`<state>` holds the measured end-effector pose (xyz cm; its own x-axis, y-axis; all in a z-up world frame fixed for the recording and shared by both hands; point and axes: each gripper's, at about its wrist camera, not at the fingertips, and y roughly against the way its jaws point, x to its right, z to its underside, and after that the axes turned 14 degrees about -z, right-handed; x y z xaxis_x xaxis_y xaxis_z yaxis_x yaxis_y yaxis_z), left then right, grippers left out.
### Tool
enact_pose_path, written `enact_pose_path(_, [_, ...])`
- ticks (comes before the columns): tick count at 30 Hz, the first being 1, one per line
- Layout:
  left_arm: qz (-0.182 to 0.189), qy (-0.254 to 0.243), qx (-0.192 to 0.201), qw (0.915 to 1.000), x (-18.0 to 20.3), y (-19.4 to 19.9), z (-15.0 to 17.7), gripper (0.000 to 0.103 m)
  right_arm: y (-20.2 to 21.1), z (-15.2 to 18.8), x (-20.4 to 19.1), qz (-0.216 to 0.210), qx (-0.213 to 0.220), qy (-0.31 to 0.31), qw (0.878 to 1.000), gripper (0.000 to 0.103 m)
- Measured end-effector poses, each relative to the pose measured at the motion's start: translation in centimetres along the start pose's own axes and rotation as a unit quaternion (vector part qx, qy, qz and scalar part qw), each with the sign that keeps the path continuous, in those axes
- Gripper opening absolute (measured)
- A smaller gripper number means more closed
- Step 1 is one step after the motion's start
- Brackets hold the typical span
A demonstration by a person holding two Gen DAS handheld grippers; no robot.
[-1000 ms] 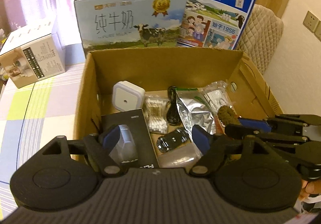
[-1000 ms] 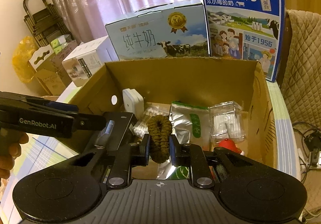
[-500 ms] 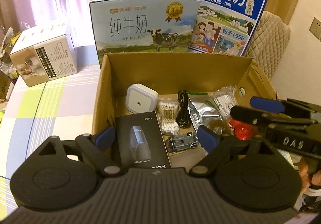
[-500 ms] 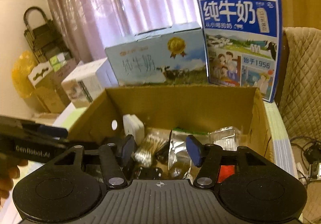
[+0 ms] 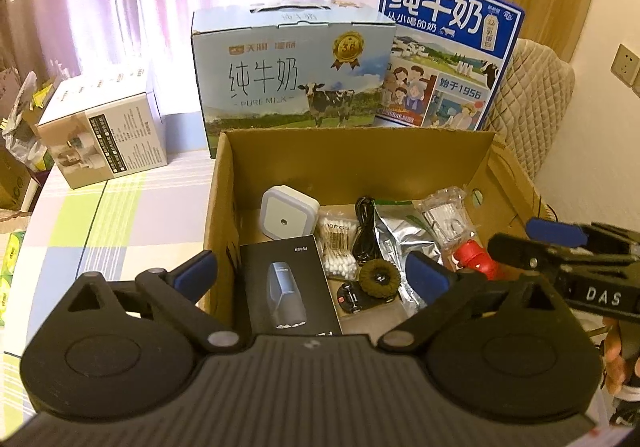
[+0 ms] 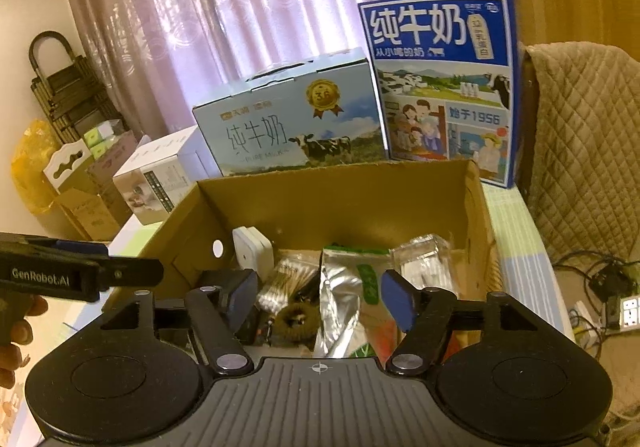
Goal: Organize objects
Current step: 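Withdraw both open tools from the box back over the table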
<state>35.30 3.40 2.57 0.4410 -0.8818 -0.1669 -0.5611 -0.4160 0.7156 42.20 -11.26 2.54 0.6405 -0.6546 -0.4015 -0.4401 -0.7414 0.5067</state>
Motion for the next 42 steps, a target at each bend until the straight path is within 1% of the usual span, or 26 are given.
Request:
enact_pose_path(3, [0.000,0.001,0.005,1.0000,-0.1,0.8,0.4,0.102,0.9,0.7,-0.4,0.003,0.002,-0.003,1.000,0.069])
enact_pose_path(10, [-0.005,-0.001,0.012,0.9999,-0.2,2.7,1.7,0.102,3.5,2.1,-1.2,0.018,0.018,-0.017,1.000,0.072])
enact_pose_path(14, [-0.009,-0.007,0.010,0.9999,-0.2,3.9,2.7,0.102,4.7,3.0,-2.0,0.021,0.016,-0.017,0.999,0.073])
enact_pose_path(21, [-0.013,-0.024,0.006,0.9996,-0.2,6.1,5.2,0.102,6.1,5.1,-3.5,0.030,0.000,-0.015,0.999,0.074])
enact_pose_path(24, [-0.007,-0.025,-0.002,0.9997,-0.5,6.9,6.4,0.102,6.5,6.1,-4.1,0.027,-0.012,-0.021,0.999,0.074])
enact_pose_path(29, [-0.007,-0.028,-0.018,0.9994,-1.0,8.0,8.5,0.102,6.8,7.7,-5.7,0.035,-0.042,-0.027,0.998,0.074])
enact_pose_path(31, [-0.001,-0.024,-0.028,0.9993,-1.4,8.3,9.5,0.102,7.0,8.4,-6.4,0.036,-0.051,-0.029,0.998,0.074])
enact_pose_path(35, [0.004,-0.026,-0.040,0.9988,-1.8,9.0,11.3,0.102,7.7,9.5,-7.5,0.030,-0.060,-0.034,0.997,0.074])
enact_pose_path(42, [0.003,-0.026,-0.046,0.9986,-3.0,10.5,13.5,0.102,8.8,10.7,-9.6,0.035,-0.065,-0.029,0.997,0.074])
